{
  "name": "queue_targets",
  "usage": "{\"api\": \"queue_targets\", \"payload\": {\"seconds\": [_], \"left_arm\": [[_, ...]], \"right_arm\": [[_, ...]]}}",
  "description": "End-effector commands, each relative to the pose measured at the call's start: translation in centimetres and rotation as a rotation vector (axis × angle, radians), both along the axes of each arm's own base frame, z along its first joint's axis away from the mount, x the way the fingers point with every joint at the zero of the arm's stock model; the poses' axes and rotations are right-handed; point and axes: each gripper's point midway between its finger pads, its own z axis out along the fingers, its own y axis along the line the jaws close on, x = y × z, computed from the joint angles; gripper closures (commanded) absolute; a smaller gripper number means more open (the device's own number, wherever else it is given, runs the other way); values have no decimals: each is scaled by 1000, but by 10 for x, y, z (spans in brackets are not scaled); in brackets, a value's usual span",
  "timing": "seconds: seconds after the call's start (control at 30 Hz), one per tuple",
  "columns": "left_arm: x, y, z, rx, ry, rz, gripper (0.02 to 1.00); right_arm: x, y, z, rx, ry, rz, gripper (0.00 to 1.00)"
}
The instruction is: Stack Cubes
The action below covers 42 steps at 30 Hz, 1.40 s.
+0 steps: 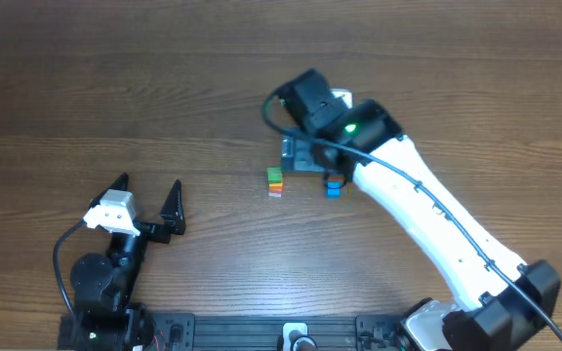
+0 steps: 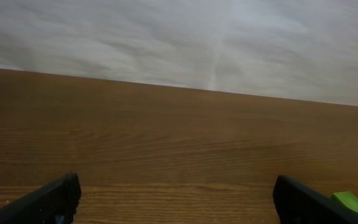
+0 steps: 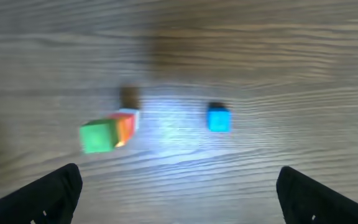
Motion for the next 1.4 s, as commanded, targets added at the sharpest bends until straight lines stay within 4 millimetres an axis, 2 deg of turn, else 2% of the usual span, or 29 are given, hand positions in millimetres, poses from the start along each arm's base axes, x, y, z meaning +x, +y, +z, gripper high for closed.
{"api": "queue_targets", "payload": {"seconds": [0.03, 0.27, 0.5, 0.83, 1.17, 1.4], "left_arm": [[0, -1, -1, 14, -5, -7, 18], [0, -1, -1, 14, -5, -7, 20], [0, -1, -1, 14, -5, -7, 18], [0, -1, -1, 14, -5, -7, 18], [0, -1, -1, 14, -5, -7, 18], [0, -1, -1, 14, -5, -7, 18]], "right_arm": [[-6, -17, -33, -50, 57, -19, 7], [-22, -19, -99, -32, 124, 15, 7], [-27, -26, -131, -63, 160, 4, 20], [-21, -32, -158, -91, 205, -20, 45], [-21, -43, -171, -76, 220, -50, 66], [-20, -40, -176, -56, 211, -30, 84]]}}
